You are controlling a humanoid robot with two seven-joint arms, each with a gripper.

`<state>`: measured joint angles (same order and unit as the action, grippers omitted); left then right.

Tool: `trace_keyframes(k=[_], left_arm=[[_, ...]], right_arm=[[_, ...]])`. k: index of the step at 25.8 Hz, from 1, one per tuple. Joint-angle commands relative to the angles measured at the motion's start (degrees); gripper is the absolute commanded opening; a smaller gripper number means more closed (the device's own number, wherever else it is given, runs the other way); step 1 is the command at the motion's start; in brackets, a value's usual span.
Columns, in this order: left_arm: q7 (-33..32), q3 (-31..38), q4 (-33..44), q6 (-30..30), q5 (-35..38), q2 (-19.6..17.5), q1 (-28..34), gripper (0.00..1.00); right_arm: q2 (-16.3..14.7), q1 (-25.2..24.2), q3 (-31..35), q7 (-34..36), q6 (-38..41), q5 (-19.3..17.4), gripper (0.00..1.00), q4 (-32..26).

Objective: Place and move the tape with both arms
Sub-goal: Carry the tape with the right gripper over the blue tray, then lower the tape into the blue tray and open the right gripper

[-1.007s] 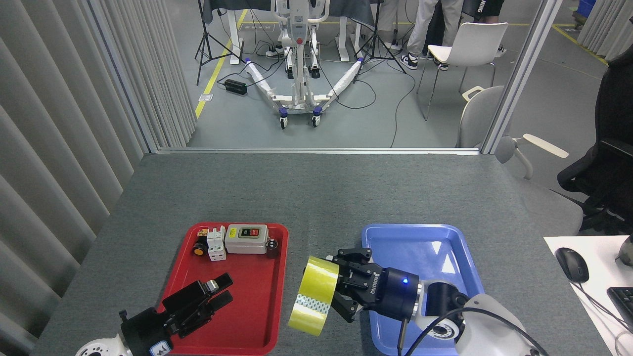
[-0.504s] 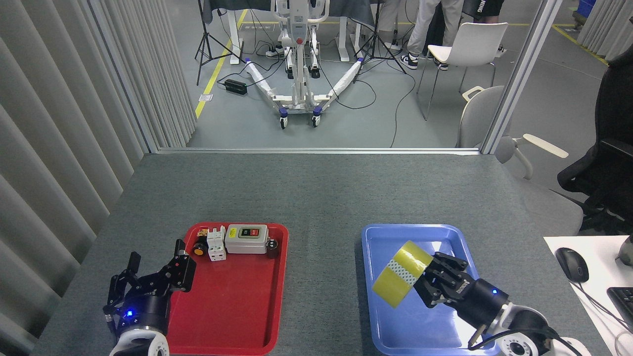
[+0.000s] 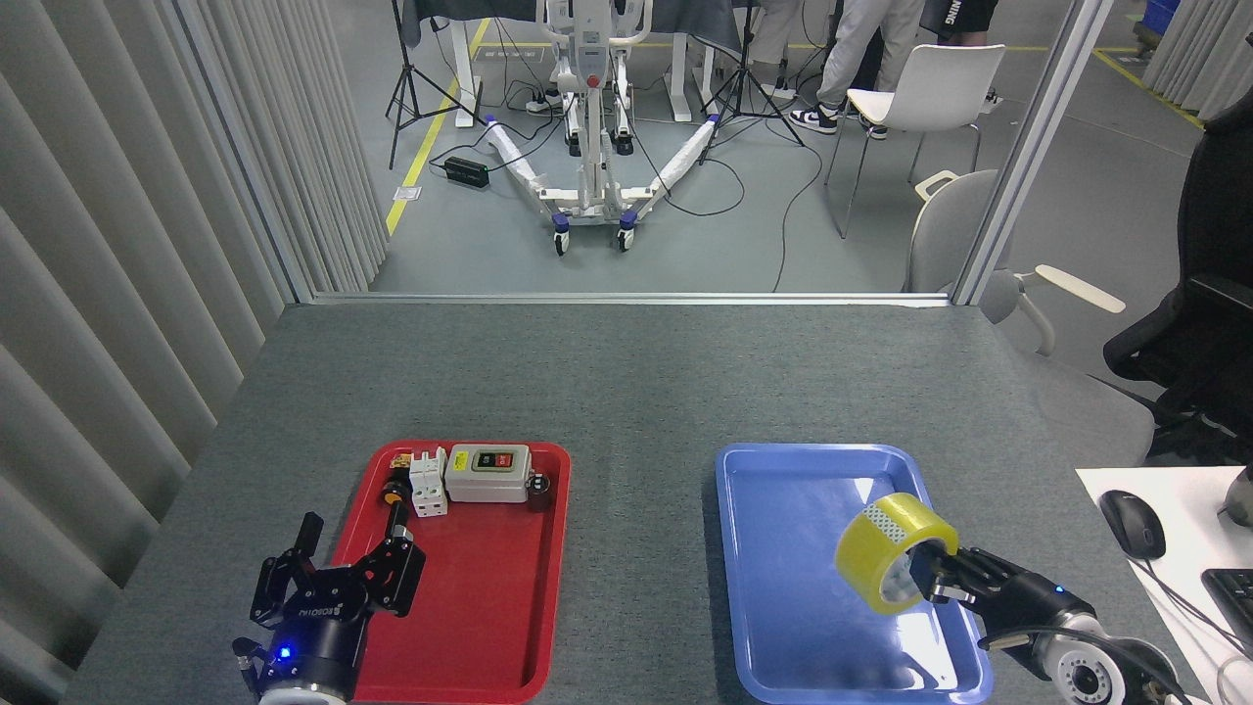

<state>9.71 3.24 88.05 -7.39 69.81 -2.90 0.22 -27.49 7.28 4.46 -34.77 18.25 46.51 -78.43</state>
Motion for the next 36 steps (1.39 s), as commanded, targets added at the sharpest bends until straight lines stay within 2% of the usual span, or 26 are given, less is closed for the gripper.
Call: trace_keyframes(k=[1,5,8,13,18,24,28,32,36], left_arm=[[0.1,0.7,0.1,-6.0,0.1,-0.3,1.2,0.99],[-0.3,0.6,0.2,-11.1,0.9,-1.6,3.3,0.99],[-0.1,0.6,0.1,-11.1,2.3,-2.7,4.0,0.99],[0.6,0.6,0.1,-11.1,5.3,-2.7,3.8,0.99],[0.4,0.7,0.2,-11.2,5.3,-2.7,3.8,0.99],[0.6,0.7,0.2,-11.1,5.5,-2.9,3.8,0.99],[0.7,0.7,-0.2,-9.6,11.8,-2.6,3.9,0.99],[1.4,0.7,-0.2,-9.2,12.7,-2.7,4.4,0.99],[1.2,0.8,-0.1,-9.3,12.7,-2.8,4.4,0.99]], right_arm=[[-5.8,2.8,-7.5,-0.3,-8.1,-0.9,0.25,3.7],[-8.5,7.6,-16.1,-1.1,-13.9,-5.4,0.25,6.7],[-10.7,10.5,-21.6,-6.6,-18.6,-7.1,0.25,7.8],[-10.0,16.1,-28.8,-8.4,-24.4,-7.6,0.25,11.6],[-9.1,22.5,-36.8,-8.8,-26.3,-11.8,0.25,18.2],[-7.4,25.0,-37.8,-9.1,-26.2,-12.9,0.26,21.6],[-5.8,26.1,-39.4,-9.0,-25.9,-12.9,0.3,24.4],[-5.6,26.3,-39.4,-8.7,-25.8,-12.9,0.31,24.7],[-5.6,26.4,-39.3,-8.5,-25.8,-12.7,0.4,24.7]])
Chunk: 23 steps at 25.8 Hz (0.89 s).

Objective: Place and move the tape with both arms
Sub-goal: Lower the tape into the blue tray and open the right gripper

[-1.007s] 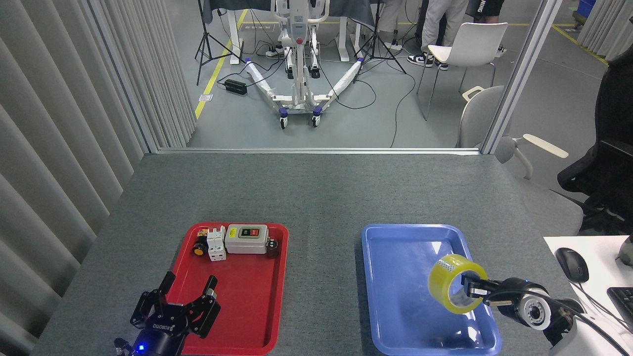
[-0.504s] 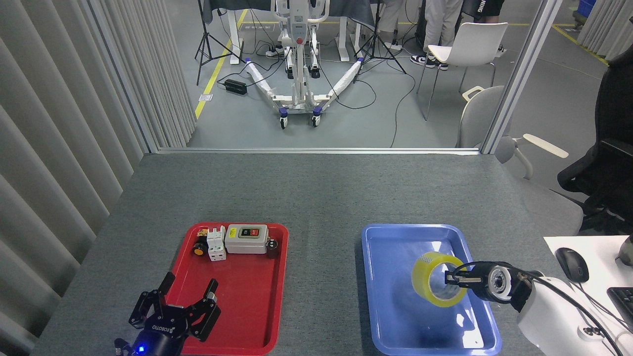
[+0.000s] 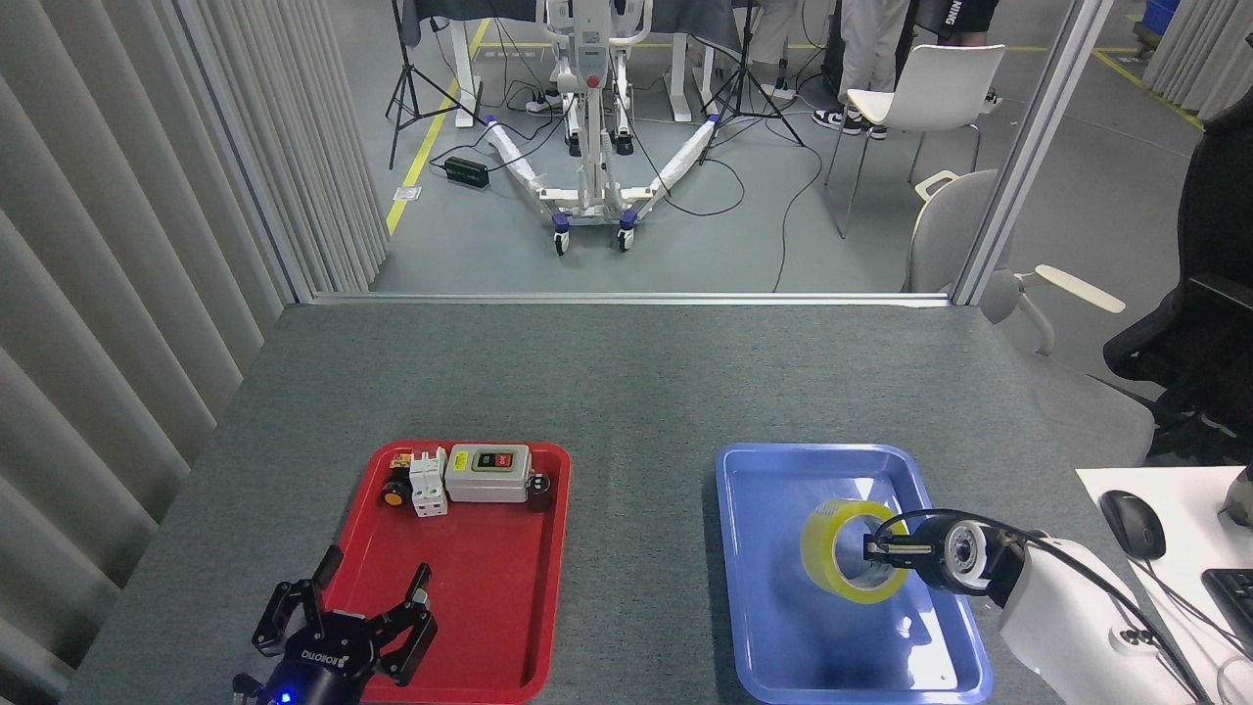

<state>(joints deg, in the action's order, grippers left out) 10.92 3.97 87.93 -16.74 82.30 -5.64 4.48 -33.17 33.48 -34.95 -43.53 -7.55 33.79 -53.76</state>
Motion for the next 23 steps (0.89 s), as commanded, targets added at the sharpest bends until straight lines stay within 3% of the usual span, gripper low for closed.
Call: trace_keyframes(k=[1,12,17,19,23], left_arm=[[0.0,0.2,0.0,0.0,0.1,-0.1,0.2,0.99],[0.1,1.0,0.2,-0.2,0.1,-1.5,0.8,0.99],[-0.3,1.0,-0.5,0.1,0.1,-1.6,1.0,0.99],[-0.3,1.0,-0.4,0.1,0.1,-1.5,1.0,0.99],[-0.3,1.0,-0.2,0.1,0.1,-1.3,0.9,0.99]], right_arm=[[0.0,0.2,0.2,0.4,0.0,0.0,0.42,0.1],[0.2,0.3,0.7,0.5,0.2,0.1,0.49,-0.3],[0.7,0.0,1.1,4.0,1.3,1.0,0.62,-2.5],[0.6,-1.2,4.7,6.4,1.3,3.2,0.71,-4.7],[0.8,-5.5,13.6,7.5,3.2,14.0,0.86,-8.3]])
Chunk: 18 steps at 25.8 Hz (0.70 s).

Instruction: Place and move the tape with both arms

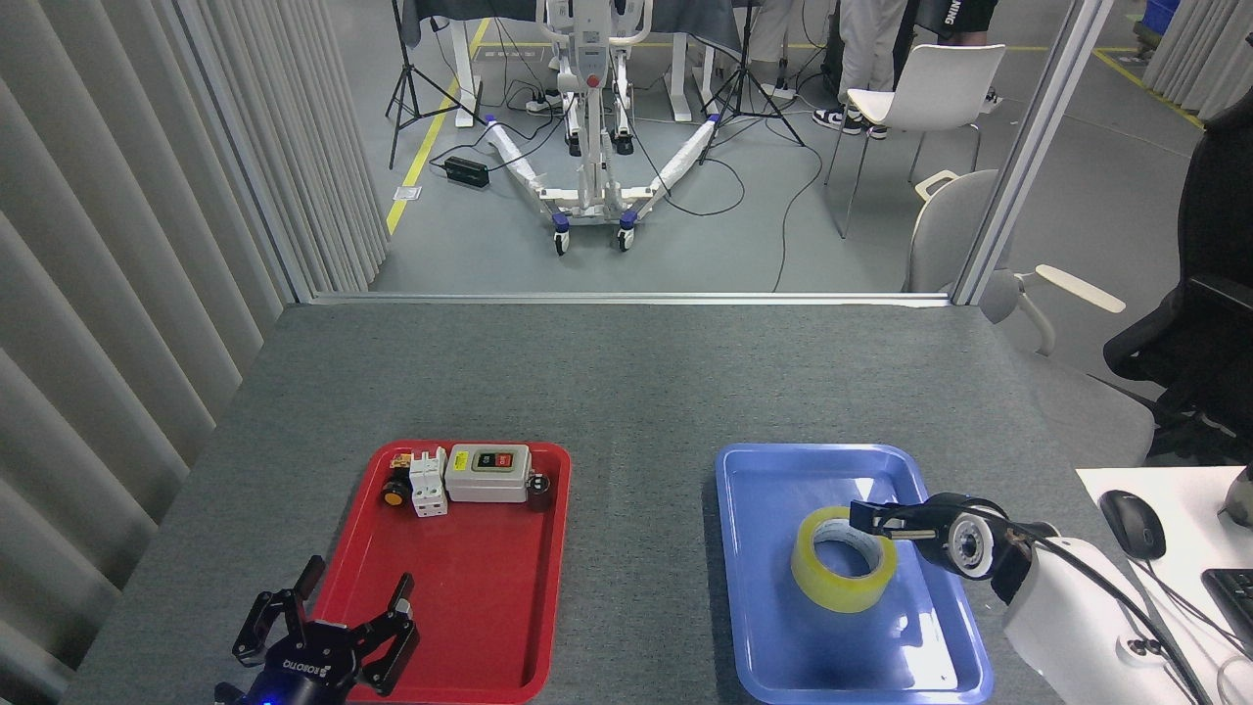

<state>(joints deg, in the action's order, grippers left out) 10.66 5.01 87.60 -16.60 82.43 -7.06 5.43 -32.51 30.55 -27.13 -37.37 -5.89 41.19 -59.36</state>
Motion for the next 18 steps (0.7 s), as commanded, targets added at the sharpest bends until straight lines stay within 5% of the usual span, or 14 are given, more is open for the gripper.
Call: trace_keyframes(k=[1,6,9,14,18], left_arm=[[0.0,0.0,0.1,0.0,0.0,0.1,-0.1,0.99],[-0.1,0.0,0.0,0.0,0.0,0.1,-0.2,0.99],[0.0,0.0,0.1,0.0,0.0,0.1,-0.2,0.99],[0.1,0.0,0.0,0.0,-0.1,0.1,-0.3,0.99],[0.1,0.0,0.0,0.0,-0.1,0.1,-0.3,0.99]], right_arm=[[0.3,-4.0,7.5,2.2,3.5,8.2,0.86,-4.4],[0.2,-12.4,12.7,19.6,8.3,10.1,0.87,-10.4],[1.0,-13.8,16.4,27.9,8.2,18.0,0.88,-11.0],[8.2,-23.6,26.5,38.6,8.7,28.8,0.93,-18.1],[12.1,-32.0,30.2,38.5,8.4,29.8,0.94,-28.9]])
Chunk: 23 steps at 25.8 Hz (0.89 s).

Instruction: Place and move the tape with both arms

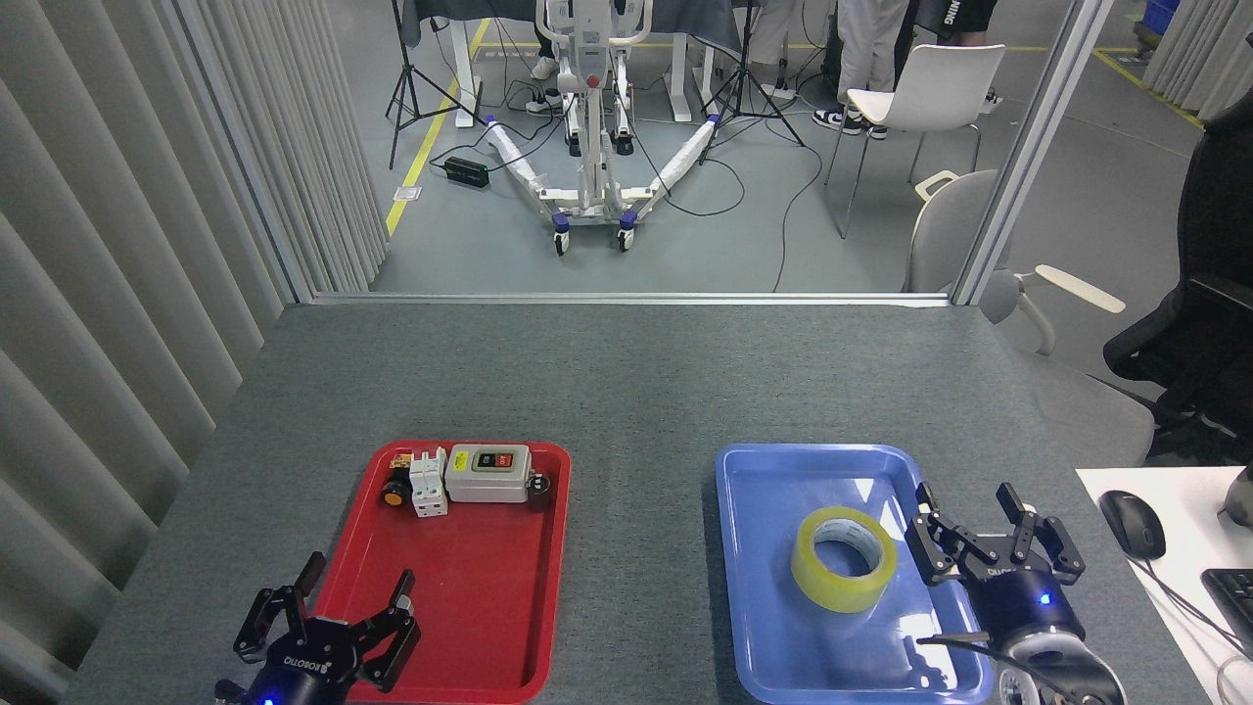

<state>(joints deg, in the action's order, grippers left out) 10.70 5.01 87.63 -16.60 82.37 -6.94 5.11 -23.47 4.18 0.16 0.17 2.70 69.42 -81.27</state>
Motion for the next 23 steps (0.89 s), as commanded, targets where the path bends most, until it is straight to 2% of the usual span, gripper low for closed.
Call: trace_keyframes(k=[1,4,9,12,16,23], left_arm=[[0.1,0.0,0.0,0.0,0.0,-0.1,0.0,0.99],[0.1,0.0,0.0,0.0,0.0,-0.1,0.0,0.99],[0.1,0.0,0.0,0.1,0.0,0.0,0.0,0.99],[0.1,0.0,-0.1,0.0,0.0,-0.1,0.0,0.99],[0.1,0.0,-0.1,0.0,0.0,-0.1,0.0,0.99],[0.1,0.0,-0.1,0.0,0.0,-0.1,0.0,0.99]], right_arm=[[4.2,-6.9,2.9,0.9,-0.5,1.9,0.95,-8.6],[5.1,-8.1,2.6,0.9,-2.0,3.3,0.99,-10.8],[4.0,-10.8,-1.0,1.1,-7.9,3.5,0.99,-12.3],[2.9,-12.3,-2.6,1.4,-9.6,5.1,0.99,-12.7],[5.0,-12.2,-2.3,1.3,-9.6,5.6,1.0,-12.6],[4.2,-11.6,-2.2,2.9,-3.2,6.3,1.0,-12.6]])
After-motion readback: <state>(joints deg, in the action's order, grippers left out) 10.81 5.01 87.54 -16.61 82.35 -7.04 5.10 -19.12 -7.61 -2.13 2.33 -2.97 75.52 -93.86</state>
